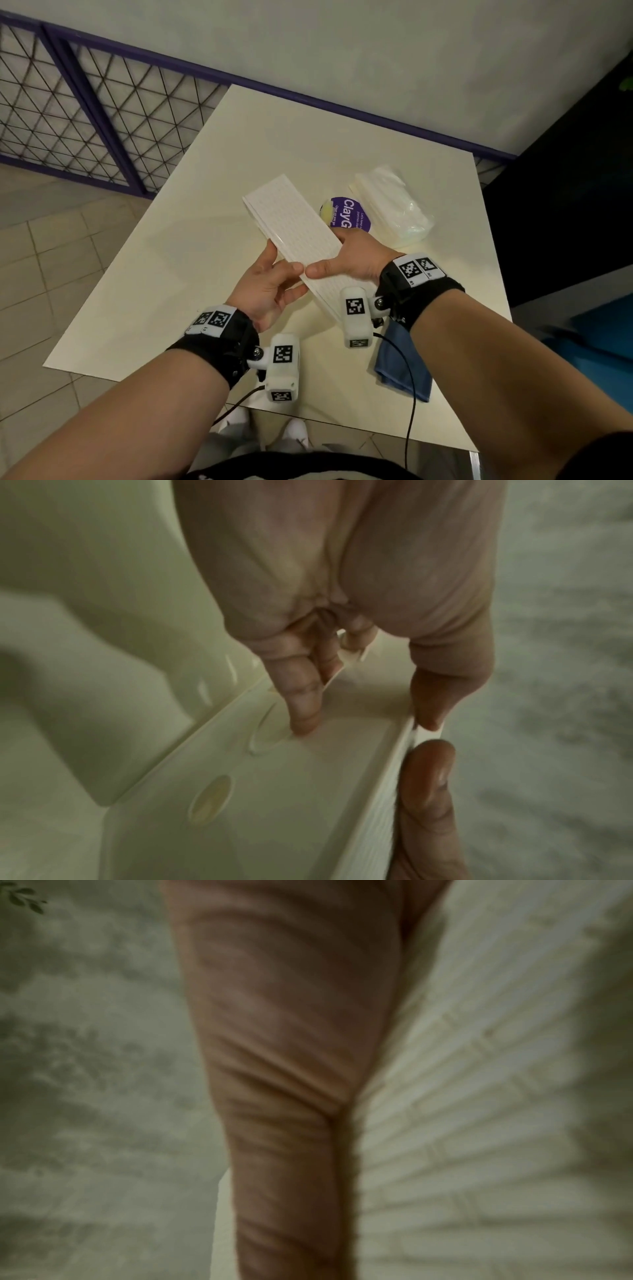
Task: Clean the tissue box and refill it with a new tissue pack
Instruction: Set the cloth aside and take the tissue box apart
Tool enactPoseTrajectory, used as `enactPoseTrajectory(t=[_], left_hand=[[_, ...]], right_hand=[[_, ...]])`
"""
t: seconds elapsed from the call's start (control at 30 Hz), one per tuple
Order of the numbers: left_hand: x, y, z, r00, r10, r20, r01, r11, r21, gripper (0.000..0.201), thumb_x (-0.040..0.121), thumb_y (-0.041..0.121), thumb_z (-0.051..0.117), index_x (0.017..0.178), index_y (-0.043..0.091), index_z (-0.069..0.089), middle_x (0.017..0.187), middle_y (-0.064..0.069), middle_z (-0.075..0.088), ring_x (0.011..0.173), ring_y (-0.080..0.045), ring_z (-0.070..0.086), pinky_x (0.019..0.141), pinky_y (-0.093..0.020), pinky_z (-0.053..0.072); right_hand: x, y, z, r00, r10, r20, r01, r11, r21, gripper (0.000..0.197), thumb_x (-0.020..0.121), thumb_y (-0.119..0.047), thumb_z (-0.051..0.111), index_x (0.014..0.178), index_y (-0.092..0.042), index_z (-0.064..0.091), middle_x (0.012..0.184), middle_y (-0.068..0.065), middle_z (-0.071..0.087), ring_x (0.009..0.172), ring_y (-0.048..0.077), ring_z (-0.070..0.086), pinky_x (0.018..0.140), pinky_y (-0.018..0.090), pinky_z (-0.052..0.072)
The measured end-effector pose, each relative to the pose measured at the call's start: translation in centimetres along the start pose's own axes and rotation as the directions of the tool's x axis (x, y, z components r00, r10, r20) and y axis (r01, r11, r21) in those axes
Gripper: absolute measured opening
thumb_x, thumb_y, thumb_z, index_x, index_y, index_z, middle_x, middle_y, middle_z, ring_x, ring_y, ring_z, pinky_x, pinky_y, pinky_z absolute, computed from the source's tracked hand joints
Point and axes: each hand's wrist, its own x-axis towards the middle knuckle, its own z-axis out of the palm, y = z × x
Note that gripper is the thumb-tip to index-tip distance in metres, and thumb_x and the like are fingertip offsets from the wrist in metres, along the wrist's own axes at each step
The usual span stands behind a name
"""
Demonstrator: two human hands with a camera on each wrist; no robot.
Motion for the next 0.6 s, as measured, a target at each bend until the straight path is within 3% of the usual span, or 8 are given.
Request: enactPoseTrajectory(t=[0.07, 0.1, 0.17, 0.27, 0.37, 0.43, 0.5, 0.6], left_hand=[[-0.2, -0.2, -0.3, 0.999, 0.007, -0.050, -0.009, 0.999, -0.044, 0.033, 0.078, -0.010, 0.059, 0.101, 0.014, 0.061, 0.082, -0.001, 0.067, 0.079, -0.019, 0.066, 0.060, -0.030, 0.058], [-0.4, -0.3, -0.5, 0.999, -0.001, -0.052, -0.001, 0.999, -0.046, 0.034, 0.072, -0.008, 0.062, 0.098, 0.013, 0.060, 0.080, -0.001, 0.064, 0.077, -0.019, 0.066, 0.062, -0.033, 0.058], [-0.6, -0.8, -0.6, 0.999, -0.022, -0.041, 0.022, 1.000, -0.019, 0.039, 0.069, -0.007, 0.064, 0.102, 0.013, 0.060, 0.091, -0.002, 0.065, 0.089, -0.022, 0.069, 0.074, -0.039, 0.058], [-0.7, -1.2, -1.1, 0.996, -0.052, -0.072, 0.046, 0.996, -0.077, 0.044, 0.083, -0.018, 0.051, 0.118, 0.008, 0.056, 0.113, -0.011, 0.065, 0.106, -0.028, 0.064, 0.085, -0.040, 0.057], [-0.4, -1.4, -2.4, 0.986, -0.071, -0.149, 0.067, 0.997, -0.030, 0.047, 0.086, -0.019, 0.045, 0.125, 0.006, 0.053, 0.118, -0.014, 0.065, 0.110, -0.030, 0.062, 0.088, -0.038, 0.055], [-0.1, -1.8, -3.3, 0.962, -0.073, -0.263, 0.101, 0.990, 0.096, 0.042, 0.087, -0.013, 0.054, 0.123, 0.008, 0.055, 0.116, -0.012, 0.068, 0.108, -0.029, 0.064, 0.089, -0.038, 0.056], [0.1, -2.3, -3.7, 0.929, -0.061, -0.365, 0.130, 0.977, 0.168, 0.036, 0.085, -0.007, 0.063, 0.118, 0.004, 0.056, 0.110, -0.013, 0.069, 0.104, -0.029, 0.067, 0.087, -0.038, 0.056], [0.0, -2.4, -3.4, 0.897, -0.051, -0.439, 0.166, 0.959, 0.228, 0.036, 0.080, -0.001, 0.073, 0.110, -0.006, 0.054, 0.103, -0.020, 0.067, 0.093, -0.031, 0.069, 0.077, -0.034, 0.060]], right_hand=[[0.1, 0.3, -0.7, 0.999, 0.012, -0.032, -0.013, 1.000, -0.019, 0.064, 0.062, -0.031, 0.088, 0.120, -0.026, 0.059, 0.096, -0.017, 0.066, 0.095, 0.001, 0.061, 0.091, 0.027, 0.048], [0.0, 0.4, -1.0, 0.999, 0.021, -0.040, -0.023, 0.999, -0.031, 0.068, 0.062, -0.032, 0.088, 0.123, -0.025, 0.058, 0.097, -0.018, 0.065, 0.097, 0.004, 0.061, 0.093, 0.028, 0.047], [0.0, 0.7, -1.5, 0.999, 0.024, -0.036, -0.026, 0.997, -0.068, 0.074, 0.064, -0.034, 0.087, 0.129, -0.025, 0.054, 0.097, -0.021, 0.062, 0.098, 0.005, 0.060, 0.092, 0.025, 0.046], [0.2, 0.5, -1.8, 0.998, 0.008, -0.057, -0.014, 0.995, -0.098, 0.083, 0.067, -0.041, 0.084, 0.139, -0.030, 0.045, 0.102, -0.022, 0.062, 0.096, -0.001, 0.058, 0.090, 0.023, 0.046], [0.8, 0.1, -3.2, 0.985, -0.014, -0.173, -0.008, 0.992, -0.125, 0.085, 0.072, -0.050, 0.075, 0.144, -0.041, 0.033, 0.132, -0.010, 0.058, 0.119, 0.012, 0.054, 0.106, 0.033, 0.041], [1.3, -0.6, -4.7, 0.968, -0.015, -0.252, -0.011, 0.995, -0.103, 0.075, 0.081, -0.038, 0.066, 0.147, -0.039, 0.030, 0.148, -0.006, 0.045, 0.132, 0.016, 0.044, 0.111, 0.030, 0.033], [1.9, -1.6, -5.9, 0.951, -0.022, -0.309, -0.013, 0.994, -0.112, 0.068, 0.085, -0.025, 0.059, 0.148, -0.030, 0.033, 0.151, -0.002, 0.039, 0.137, 0.018, 0.037, 0.106, 0.023, 0.029], [3.6, -2.8, -6.7, 0.929, -0.070, -0.365, -0.038, 0.959, -0.282, 0.068, 0.085, -0.026, 0.061, 0.147, -0.023, 0.033, 0.149, 0.001, 0.041, 0.135, 0.021, 0.040, 0.108, 0.028, 0.031]])
